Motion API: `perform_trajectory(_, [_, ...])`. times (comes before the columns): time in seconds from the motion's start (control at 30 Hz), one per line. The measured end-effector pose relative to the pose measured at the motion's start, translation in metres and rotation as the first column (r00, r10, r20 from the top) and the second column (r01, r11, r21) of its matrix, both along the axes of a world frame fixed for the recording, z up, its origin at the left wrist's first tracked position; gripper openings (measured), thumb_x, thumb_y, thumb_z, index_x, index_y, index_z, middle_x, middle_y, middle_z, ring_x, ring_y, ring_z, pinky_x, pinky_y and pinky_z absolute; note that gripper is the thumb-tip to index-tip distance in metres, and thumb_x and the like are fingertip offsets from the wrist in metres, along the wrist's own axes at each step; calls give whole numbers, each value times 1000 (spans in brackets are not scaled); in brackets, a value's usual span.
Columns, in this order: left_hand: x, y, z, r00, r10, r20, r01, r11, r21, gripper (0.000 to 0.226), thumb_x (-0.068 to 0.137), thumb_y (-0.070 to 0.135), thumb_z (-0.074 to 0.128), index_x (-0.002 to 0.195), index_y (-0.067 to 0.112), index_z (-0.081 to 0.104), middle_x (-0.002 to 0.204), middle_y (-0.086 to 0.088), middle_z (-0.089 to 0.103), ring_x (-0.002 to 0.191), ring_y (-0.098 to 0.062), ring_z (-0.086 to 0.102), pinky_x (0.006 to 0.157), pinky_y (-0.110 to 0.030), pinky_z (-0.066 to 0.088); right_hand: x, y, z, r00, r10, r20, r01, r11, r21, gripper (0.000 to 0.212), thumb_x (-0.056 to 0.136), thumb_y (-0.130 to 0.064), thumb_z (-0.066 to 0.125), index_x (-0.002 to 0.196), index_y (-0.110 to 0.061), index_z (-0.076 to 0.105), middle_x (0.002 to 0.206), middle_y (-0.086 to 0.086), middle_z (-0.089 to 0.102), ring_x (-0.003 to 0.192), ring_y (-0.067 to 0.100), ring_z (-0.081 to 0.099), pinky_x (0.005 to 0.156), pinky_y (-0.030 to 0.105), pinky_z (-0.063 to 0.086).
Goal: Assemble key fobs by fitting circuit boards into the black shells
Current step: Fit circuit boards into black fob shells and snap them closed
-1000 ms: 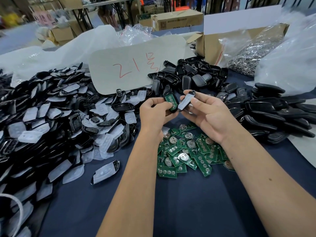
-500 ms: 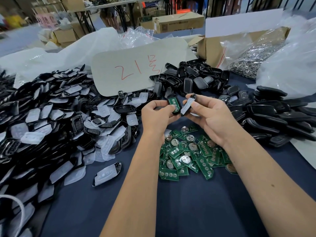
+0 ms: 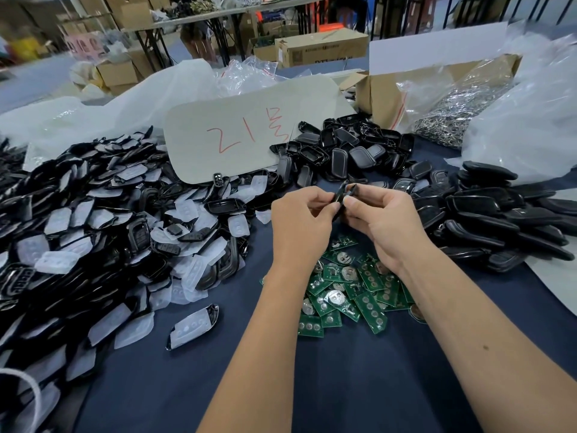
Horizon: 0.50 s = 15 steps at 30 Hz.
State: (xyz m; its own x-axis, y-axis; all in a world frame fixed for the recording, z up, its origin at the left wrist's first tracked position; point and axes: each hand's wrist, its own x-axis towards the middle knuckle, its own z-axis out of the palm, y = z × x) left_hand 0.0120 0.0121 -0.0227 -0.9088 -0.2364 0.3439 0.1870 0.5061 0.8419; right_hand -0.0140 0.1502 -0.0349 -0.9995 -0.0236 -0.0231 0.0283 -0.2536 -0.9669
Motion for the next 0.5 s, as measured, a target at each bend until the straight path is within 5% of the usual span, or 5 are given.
perform_trajectory(0.13, [2,0,1,997,-81,-4,80,994,-79,15,87,9,78,100,16,82,87,10,77,82,2,71,80,-15,55,0,0,1,1000,-13,-6,13,1000,11,16,95,-2,72,102,-15,77,102,7,80,100,22,76,88,35,62])
perform_trajectory(0.3, [3,-2,2,994,-108,18,109,992,-61,24,79,8,85,99,21,82,84,14,75,80,-1,69,77,-16,56,-1,4,0,999,-18,-41,21,997,79,12,90,-14,80,84,-24,82,90,2,81,84,11,77,73,26,61])
perform_trajectory(0.5, [1,-10,2,991,-119,55,117,993,31,26,81,5,85,104,16,83,87,8,79,81,-2,72,80,-20,59,-5,12,-1,995,-24,-98,41,984,173,19,89,-25,83,100,-13,74,88,10,78,81,24,78,73,40,65])
